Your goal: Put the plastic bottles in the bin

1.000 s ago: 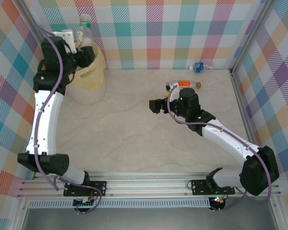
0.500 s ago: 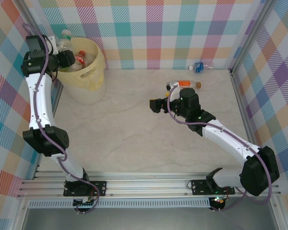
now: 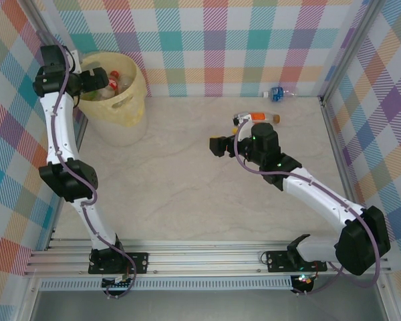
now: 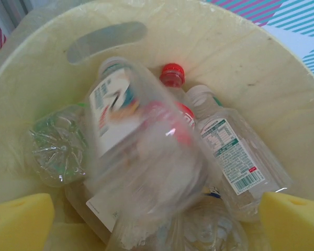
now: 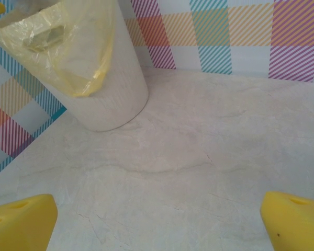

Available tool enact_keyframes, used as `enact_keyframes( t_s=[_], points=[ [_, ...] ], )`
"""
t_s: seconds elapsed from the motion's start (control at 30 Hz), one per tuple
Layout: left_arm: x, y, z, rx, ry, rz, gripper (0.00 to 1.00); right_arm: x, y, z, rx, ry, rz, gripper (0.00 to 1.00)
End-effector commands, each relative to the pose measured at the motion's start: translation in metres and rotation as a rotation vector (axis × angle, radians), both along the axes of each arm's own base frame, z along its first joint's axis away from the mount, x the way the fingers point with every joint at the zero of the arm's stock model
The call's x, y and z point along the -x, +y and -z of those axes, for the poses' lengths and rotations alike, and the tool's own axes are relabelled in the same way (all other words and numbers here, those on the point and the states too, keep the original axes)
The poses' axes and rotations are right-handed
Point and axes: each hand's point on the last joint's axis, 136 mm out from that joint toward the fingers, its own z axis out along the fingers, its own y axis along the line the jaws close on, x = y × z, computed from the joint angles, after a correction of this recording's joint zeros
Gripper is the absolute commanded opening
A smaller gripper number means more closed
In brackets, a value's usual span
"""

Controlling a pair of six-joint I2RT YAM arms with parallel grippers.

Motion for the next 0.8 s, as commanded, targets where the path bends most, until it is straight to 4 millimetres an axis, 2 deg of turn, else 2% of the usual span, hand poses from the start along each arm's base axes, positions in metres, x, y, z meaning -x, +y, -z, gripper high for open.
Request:
enact_keyframes(
  t_s=[0.0, 0.2, 0.33, 0.4, 0.53, 0.77],
  points=[
    [0.019, -0.003, -0.038, 0.019, -0.075, -0.020, 1.00, 0.002, -0.001, -0.004, -0.002, -0.025, 0.001, 1.00],
    [0.020, -0.034, -0.047, 0.186, -0.111, 0.079, 1.00, 0.002, 0.000, -0.003, -0.003, -0.018, -0.001, 1.00],
    [0.010, -0.062, -0.052, 0.332, -0.144, 0.187, 1.00, 0.002, 0.000, -0.003, -0.002, -0.017, 0.001, 1.00],
    [0.003, -0.068, -0.051, 0.369, -0.149, 0.199, 1.00, 0.002, 0.000, -0.003, -0.001, -0.016, 0.002, 1.00],
    [-0.014, -0.058, -0.036, 0.372, -0.137, 0.147, 1.00, 0.002, -0.002, -0.003, 0.001, -0.014, 0.007, 1.00],
    [-0.053, -0.025, -0.008, 0.314, -0.141, 0.045, 1.00, 0.001, -0.003, -0.001, 0.015, -0.012, 0.017, 1.00]
  ],
)
